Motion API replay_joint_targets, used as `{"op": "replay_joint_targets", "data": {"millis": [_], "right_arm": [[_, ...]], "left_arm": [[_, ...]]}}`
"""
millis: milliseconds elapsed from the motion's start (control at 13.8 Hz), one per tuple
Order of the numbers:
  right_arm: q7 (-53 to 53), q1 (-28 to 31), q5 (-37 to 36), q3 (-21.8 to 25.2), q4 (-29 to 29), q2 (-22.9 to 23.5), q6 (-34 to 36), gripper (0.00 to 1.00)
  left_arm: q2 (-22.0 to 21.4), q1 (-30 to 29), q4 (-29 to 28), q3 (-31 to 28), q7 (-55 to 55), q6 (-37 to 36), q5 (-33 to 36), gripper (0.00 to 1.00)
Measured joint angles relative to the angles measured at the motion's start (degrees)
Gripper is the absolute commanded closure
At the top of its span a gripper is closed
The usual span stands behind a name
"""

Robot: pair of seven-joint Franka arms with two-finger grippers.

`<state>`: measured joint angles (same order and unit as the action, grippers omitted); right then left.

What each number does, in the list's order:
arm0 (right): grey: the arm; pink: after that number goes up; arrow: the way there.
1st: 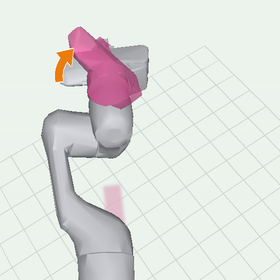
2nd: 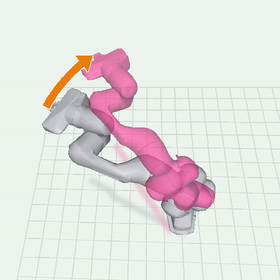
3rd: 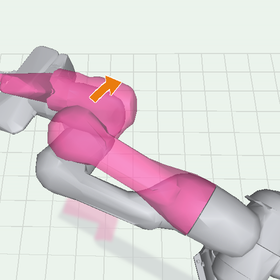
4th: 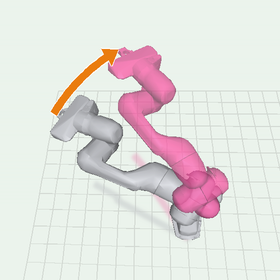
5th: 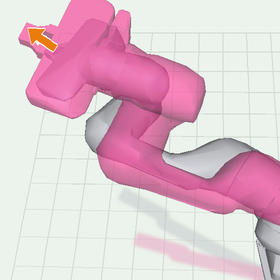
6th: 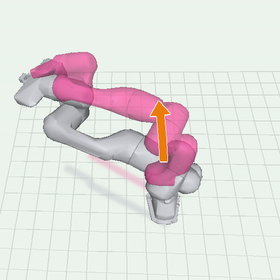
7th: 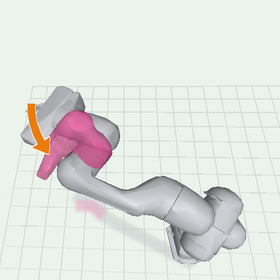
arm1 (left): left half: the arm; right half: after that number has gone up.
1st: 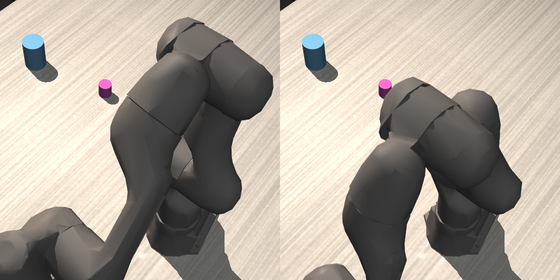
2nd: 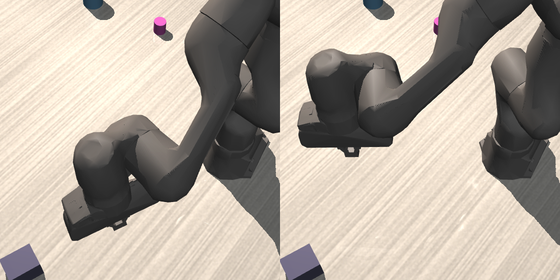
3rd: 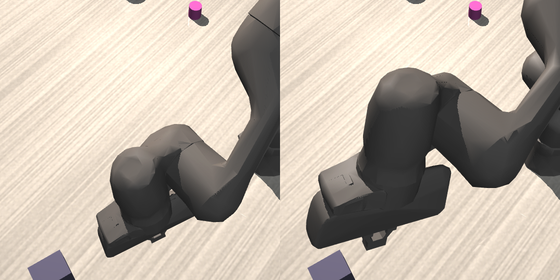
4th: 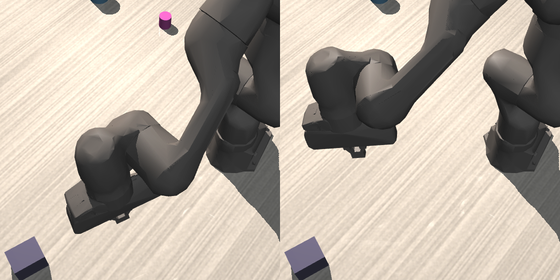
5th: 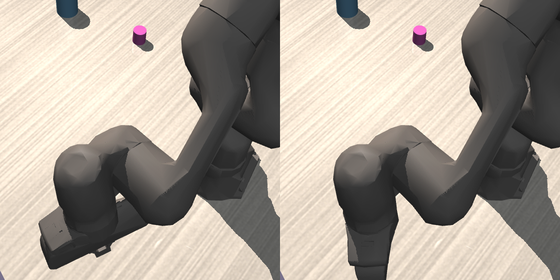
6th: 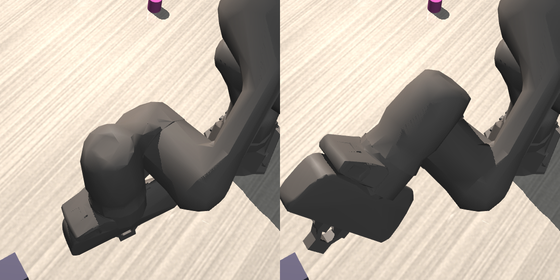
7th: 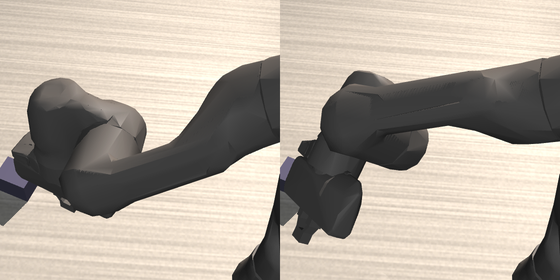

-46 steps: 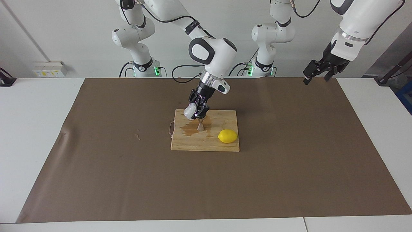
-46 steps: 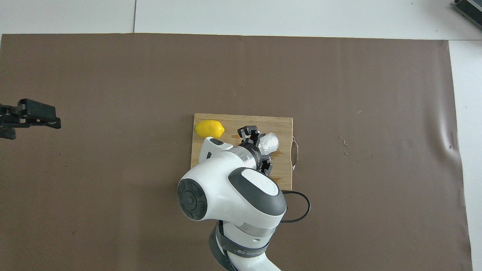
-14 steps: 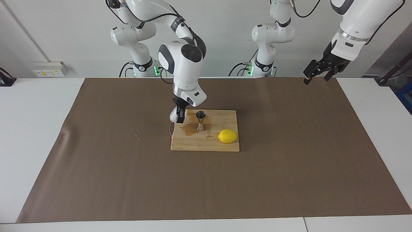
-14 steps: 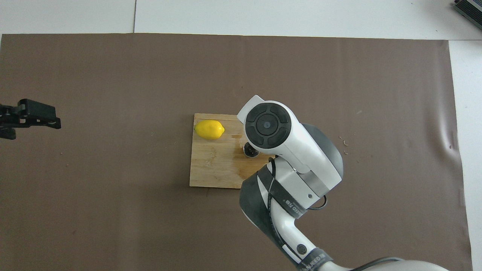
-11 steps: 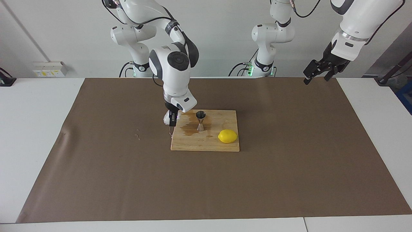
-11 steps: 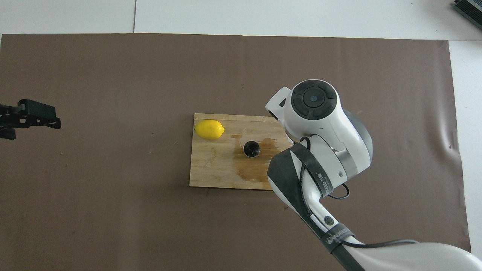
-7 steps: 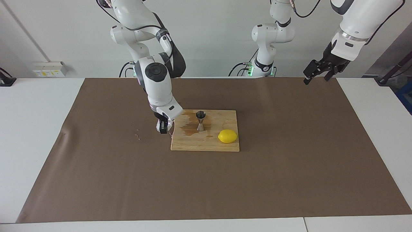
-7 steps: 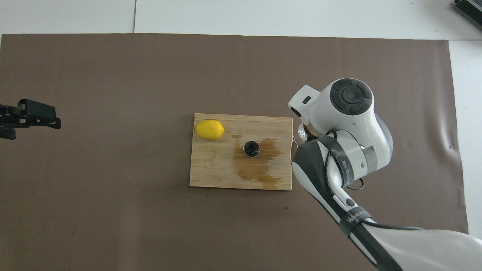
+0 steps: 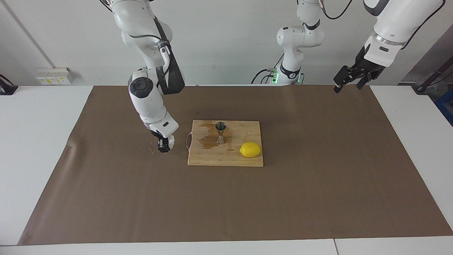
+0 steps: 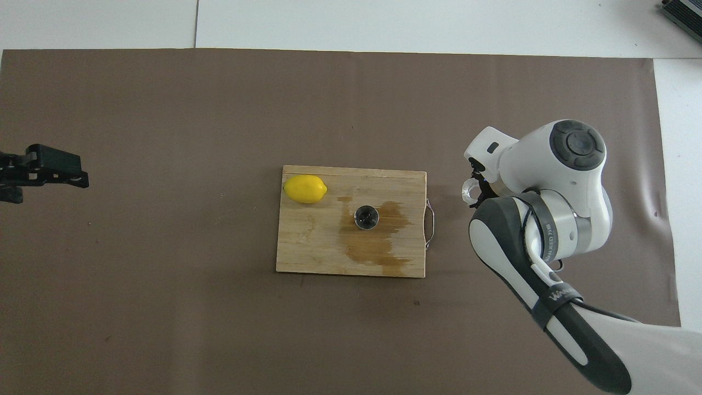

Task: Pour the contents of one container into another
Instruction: 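Carry the white cup back with the right gripper and set it down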

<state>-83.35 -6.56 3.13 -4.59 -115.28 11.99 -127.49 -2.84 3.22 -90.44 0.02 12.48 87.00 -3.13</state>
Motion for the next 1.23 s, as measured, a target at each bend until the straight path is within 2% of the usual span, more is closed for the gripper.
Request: {"op": "replay_joint_targets", "data": {"millis": [217,723,939,1012,1228], "right_arm": [[-6.9,3.5,3.4,0.0,-4.1,-0.6,-3.9,1.00],[-16.6,8.9,7.3,0.0,-9.5,-1.1,-7.3,1.00],[-19.1,9.4,9.8,0.0,-11.6,-1.2,-10.4,1.00],[-19.1,9.4,10.2,-0.1,-12.4,-1.6,-11.7,0.01],[-19.1,9.1,10.3,-0.2,-13.7,-2.2,-13.2,0.00]], "left_arm": [[0.0,0.0,0.0,0.0,0.0,0.0,0.0,0.00],[0.0,0.0,0.0,0.0,0.0,0.0,0.0,0.00],[0.0,0.0,0.0,0.0,0.0,0.0,0.0,0.00],[0.0,0.0,0.0,0.0,0.0,0.0,0.0,0.00],[0.0,0.0,0.0,0.0,0.0,0.0,0.0,0.00]]}}
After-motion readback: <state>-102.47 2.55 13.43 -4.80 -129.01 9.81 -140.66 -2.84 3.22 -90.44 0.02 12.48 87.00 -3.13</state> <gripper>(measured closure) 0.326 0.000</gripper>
